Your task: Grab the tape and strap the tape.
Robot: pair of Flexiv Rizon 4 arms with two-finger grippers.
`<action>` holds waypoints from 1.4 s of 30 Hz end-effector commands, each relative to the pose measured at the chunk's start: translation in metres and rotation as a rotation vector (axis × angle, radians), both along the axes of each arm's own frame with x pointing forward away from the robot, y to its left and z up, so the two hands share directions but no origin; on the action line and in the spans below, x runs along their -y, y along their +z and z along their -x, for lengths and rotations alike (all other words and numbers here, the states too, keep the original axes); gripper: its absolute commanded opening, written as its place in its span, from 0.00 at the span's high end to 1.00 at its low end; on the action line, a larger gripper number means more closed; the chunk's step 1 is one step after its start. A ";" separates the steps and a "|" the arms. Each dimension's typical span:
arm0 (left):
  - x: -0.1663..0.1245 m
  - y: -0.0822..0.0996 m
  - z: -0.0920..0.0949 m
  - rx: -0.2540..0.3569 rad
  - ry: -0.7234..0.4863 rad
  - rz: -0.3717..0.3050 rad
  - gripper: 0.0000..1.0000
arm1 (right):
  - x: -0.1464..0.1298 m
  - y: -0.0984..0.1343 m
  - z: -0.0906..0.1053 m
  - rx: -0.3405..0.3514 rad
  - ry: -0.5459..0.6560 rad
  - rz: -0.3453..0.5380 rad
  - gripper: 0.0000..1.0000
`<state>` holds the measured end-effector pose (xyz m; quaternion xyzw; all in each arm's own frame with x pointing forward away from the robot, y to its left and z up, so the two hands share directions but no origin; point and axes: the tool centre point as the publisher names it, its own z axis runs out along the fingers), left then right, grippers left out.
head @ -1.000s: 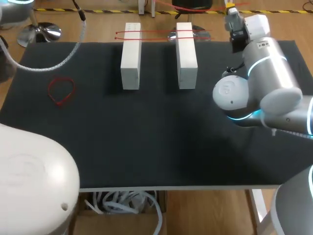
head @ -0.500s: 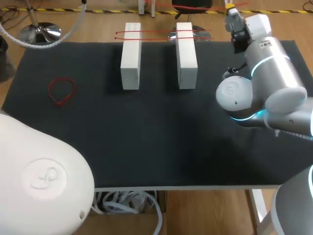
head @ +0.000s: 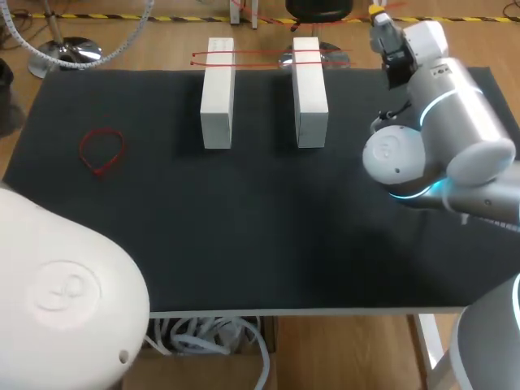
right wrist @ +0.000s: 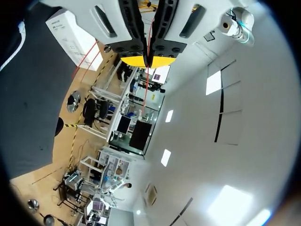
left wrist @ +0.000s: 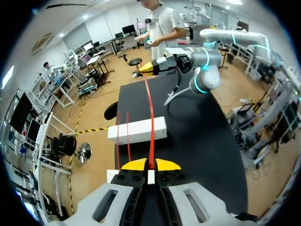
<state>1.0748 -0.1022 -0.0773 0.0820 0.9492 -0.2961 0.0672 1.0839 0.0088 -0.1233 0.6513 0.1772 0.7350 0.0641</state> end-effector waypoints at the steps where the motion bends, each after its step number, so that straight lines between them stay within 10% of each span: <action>1: 0.000 0.004 0.004 -0.016 0.024 -0.077 1.00 | 0.001 0.001 -0.001 -0.001 0.018 0.031 1.00; 11: 0.004 0.021 0.011 0.033 0.012 -0.401 1.00 | -0.002 -0.002 0.002 -0.011 0.034 0.061 1.00; 34: 0.031 0.015 0.013 -0.005 0.026 -0.501 1.00 | -0.001 -0.009 0.005 -0.004 0.111 0.220 1.00; 42: 0.039 0.016 0.014 0.051 -0.023 -0.576 1.00 | -0.001 -0.010 0.003 -0.013 0.108 0.588 1.00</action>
